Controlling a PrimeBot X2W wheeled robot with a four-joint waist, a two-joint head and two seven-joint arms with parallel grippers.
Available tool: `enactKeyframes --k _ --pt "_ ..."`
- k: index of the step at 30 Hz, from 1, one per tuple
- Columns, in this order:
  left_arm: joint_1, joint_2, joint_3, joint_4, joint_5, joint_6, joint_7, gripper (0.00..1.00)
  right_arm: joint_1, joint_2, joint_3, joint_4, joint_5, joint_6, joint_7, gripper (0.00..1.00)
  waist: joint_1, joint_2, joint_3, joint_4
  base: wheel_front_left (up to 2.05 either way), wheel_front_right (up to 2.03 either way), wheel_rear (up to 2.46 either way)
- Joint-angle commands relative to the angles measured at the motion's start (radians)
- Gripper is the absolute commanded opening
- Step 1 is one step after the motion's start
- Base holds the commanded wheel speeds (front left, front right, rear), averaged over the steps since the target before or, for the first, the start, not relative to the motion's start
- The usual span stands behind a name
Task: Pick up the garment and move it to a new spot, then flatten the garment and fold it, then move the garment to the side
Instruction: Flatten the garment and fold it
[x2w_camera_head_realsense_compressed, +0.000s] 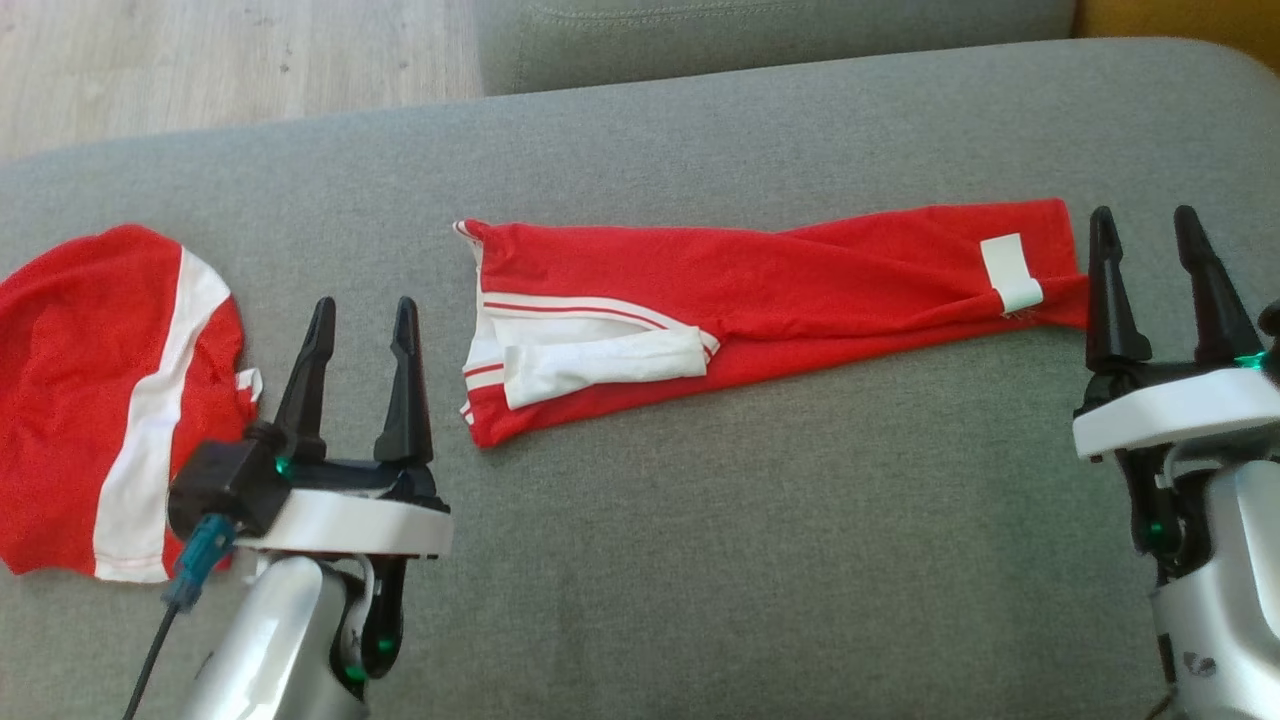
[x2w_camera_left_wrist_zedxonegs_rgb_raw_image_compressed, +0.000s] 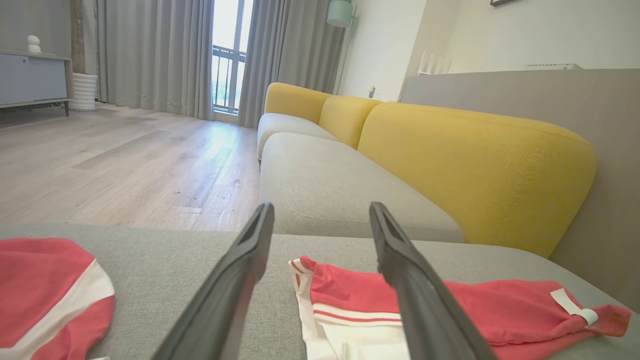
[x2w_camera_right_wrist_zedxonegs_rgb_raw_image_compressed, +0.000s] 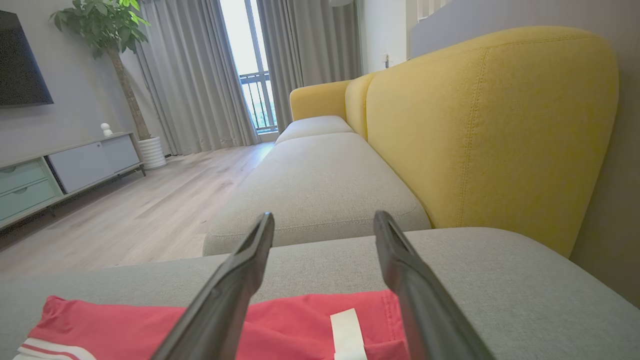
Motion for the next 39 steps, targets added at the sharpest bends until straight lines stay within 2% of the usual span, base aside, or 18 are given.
enactKeyframes --k 1,4,10,11,14,22,26,33,34,35,36,39 --pt "-0.036 0.005 0.050 -0.020 0.016 -0.012 -0.005 1.00 -0.011 -0.001 0.010 -0.042 -0.011 0.007 0.007 1.00 0.0000 -0.0001 0.006 0.002 0.00 0.00 0.00" --pt "-0.042 -0.010 0.061 -0.010 0.036 -0.034 -0.005 1.00 -0.017 0.000 -0.010 -0.039 -0.027 0.007 0.031 1.00 0.0000 -0.0001 0.022 0.007 0.00 0.00 0.00" --pt "-0.057 -0.031 0.060 0.019 0.058 -0.068 -0.005 1.00 -0.066 0.031 -0.105 0.048 -0.079 0.007 0.111 1.00 0.0000 -0.0001 0.065 0.021 0.00 0.00 0.00" --pt "-0.067 -0.040 0.059 0.030 0.065 -0.080 -0.005 1.00 -0.100 0.055 -0.160 0.103 -0.097 0.007 0.146 1.00 0.0000 -0.0001 0.086 0.029 0.00 0.00 0.00" --pt "-0.085 -0.052 0.057 0.044 0.075 -0.094 -0.005 1.00 -0.161 0.079 -0.232 0.192 -0.131 0.007 0.189 1.00 0.0000 -0.0001 0.119 0.042 0.00 0.00 0.00" --pt "-0.125 -0.076 0.063 0.063 0.096 -0.121 -0.005 1.00 -0.309 0.107 -0.417 0.394 -0.245 0.007 0.222 1.00 0.0000 -0.0001 0.191 0.073 0.00 0.00 0.00" --pt "-0.136 -0.085 0.070 0.065 0.106 -0.131 -0.005 1.00 -0.354 0.114 -0.460 0.473 -0.287 0.007 0.227 1.00 0.0000 -0.0001 0.215 0.080 0.00 0.00 0.00" --pt "-0.149 -0.095 0.094 0.070 0.114 -0.143 -0.005 1.00 -0.392 0.132 -0.476 0.554 -0.277 0.007 0.223 1.00 0.0000 -0.0001 0.236 0.078 0.00 0.00 0.00" --pt "-0.150 -0.096 0.098 0.071 0.114 -0.144 -0.005 1.00 -0.395 0.133 -0.472 0.561 -0.269 0.007 0.222 0.82 0.0000 -0.0001 0.238 0.076 0.00 0.00 0.00" --pt "-0.151 -0.097 0.102 0.071 0.115 -0.145 -0.005 1.00 -0.397 0.134 -0.468 0.566 -0.263 0.007 0.220 0.44 0.0000 -0.0001 0.239 0.075 0.00 0.00 0.00" --pt "-0.152 -0.098 0.105 0.071 0.116 -0.147 -0.005 1.00 -0.398 0.135 -0.465 0.569 -0.257 0.007 0.218 0.00 0.0000 -0.0001 0.240 0.074 0.00 0.00 0.00" --pt "-0.155 -0.100 0.115 0.073 0.120 -0.150 -0.005 1.00 -0.399 0.135 -0.451 0.574 -0.237 0.007 0.210 0.00 0.0000 -0.0001 0.240 0.070 0.00 0.00 0.00"
